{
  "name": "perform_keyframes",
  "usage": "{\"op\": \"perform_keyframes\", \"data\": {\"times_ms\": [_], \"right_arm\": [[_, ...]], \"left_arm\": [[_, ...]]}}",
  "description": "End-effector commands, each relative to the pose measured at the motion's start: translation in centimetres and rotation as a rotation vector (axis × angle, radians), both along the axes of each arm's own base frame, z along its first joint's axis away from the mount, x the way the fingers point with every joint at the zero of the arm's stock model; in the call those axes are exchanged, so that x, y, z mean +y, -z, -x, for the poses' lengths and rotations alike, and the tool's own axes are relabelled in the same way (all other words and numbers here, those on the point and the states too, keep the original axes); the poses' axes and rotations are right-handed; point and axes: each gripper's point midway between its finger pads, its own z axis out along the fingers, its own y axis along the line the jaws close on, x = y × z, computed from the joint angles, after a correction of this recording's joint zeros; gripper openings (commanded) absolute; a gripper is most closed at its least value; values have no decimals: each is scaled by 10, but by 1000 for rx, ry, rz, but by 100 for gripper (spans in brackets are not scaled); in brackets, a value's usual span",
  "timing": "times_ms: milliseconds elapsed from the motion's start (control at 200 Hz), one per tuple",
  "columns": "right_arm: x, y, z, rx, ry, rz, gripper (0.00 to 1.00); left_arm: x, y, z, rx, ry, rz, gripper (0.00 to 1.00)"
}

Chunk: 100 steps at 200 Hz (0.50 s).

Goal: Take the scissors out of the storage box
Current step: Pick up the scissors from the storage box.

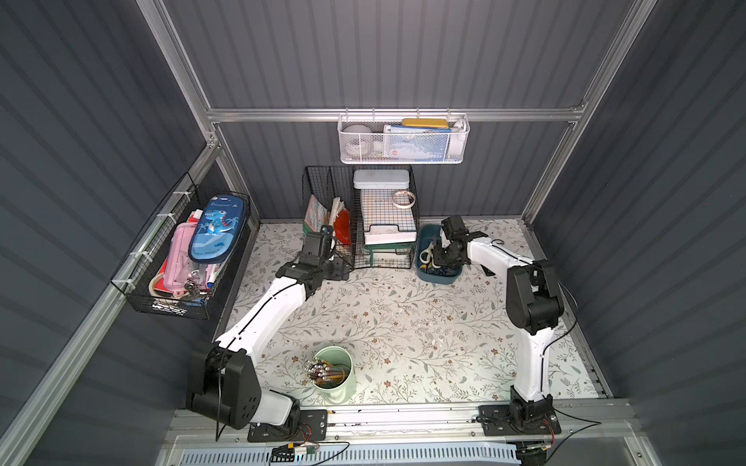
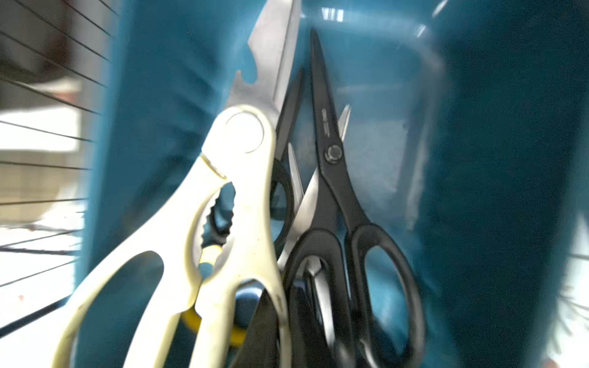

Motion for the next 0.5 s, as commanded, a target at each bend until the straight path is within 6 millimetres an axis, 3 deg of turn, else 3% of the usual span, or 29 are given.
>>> {"op": "perform_keyframes", "data": {"times_ms": [0,170,355,495], "right_arm": [[2,-39,3,-83,-35,14,1],[23,-55,36,-103,-132,69,0],[57,-55,83,-101,-200,81,0],[64,-48,93,-104,-191,118,0]], "left_arm": [[-37,-8,4,27,104,105,90],[-69,-17,9,51,196,239,89],[-95,-19,22,82,286,347,89],[-99,-5,25,116,286,346,89]]}}
